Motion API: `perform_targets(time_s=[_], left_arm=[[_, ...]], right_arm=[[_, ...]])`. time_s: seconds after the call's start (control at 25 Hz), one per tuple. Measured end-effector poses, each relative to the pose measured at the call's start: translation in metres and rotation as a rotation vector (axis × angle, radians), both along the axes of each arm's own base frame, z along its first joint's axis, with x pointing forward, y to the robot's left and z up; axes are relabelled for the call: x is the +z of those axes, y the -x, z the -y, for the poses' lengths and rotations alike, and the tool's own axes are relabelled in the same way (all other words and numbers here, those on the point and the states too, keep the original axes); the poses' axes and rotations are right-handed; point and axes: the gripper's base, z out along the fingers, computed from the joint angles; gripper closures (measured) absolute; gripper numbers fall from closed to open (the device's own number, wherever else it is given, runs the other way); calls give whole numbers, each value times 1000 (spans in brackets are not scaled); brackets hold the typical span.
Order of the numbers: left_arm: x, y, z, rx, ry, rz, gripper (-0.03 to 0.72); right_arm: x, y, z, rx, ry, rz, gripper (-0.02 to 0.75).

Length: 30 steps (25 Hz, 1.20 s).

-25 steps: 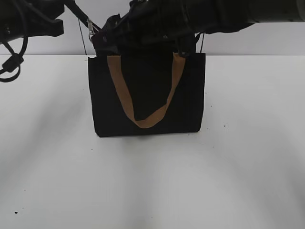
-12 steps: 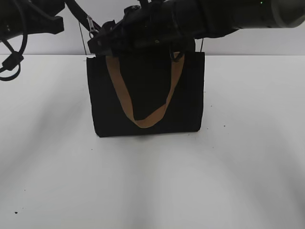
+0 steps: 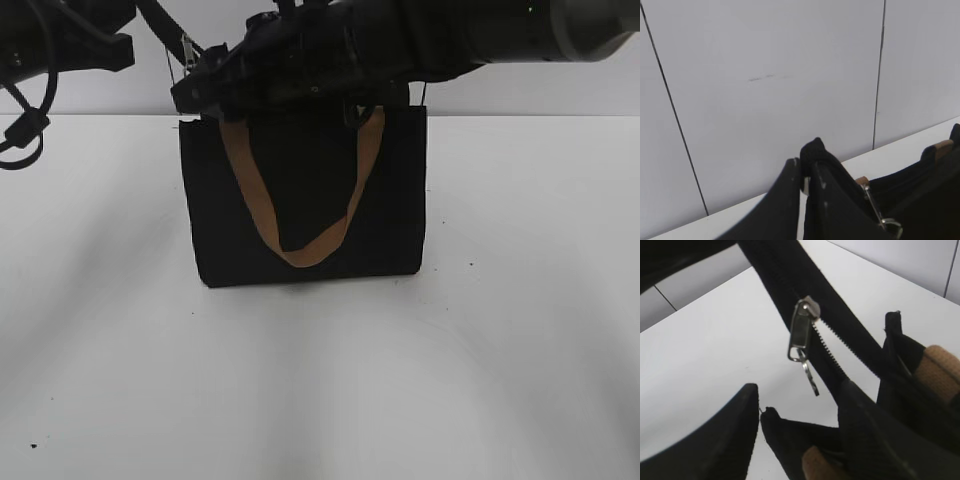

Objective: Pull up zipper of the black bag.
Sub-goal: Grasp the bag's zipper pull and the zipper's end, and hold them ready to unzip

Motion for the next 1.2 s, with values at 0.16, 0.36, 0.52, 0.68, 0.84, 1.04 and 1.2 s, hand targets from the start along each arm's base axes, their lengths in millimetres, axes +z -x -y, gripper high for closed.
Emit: perform_targets(time_s=[0.16, 0.36, 0.52, 0.68, 0.84, 1.04, 1.2], left_arm=[[0, 0, 0, -1, 0, 0, 662], [0, 0, 1, -2, 0, 0, 662], [0, 0, 1, -3, 0, 0, 662], [0, 0, 1, -4, 1, 2, 662], [0, 0, 1, -5, 2, 3, 662], [0, 0, 1, -4, 1, 1, 662], [-2, 0, 1, 2, -8, -17, 662]], right_arm=[[0, 5, -8, 15, 16, 28, 344], [0, 3, -7, -22, 31, 52, 348], [0, 1, -6, -45, 36, 61, 418], [0, 0, -6, -57, 33, 57, 538], [0, -1, -5, -79, 26, 47, 680], [0, 0, -6, -74, 22, 40, 751], [7, 3, -5, -62, 4, 36, 751]])
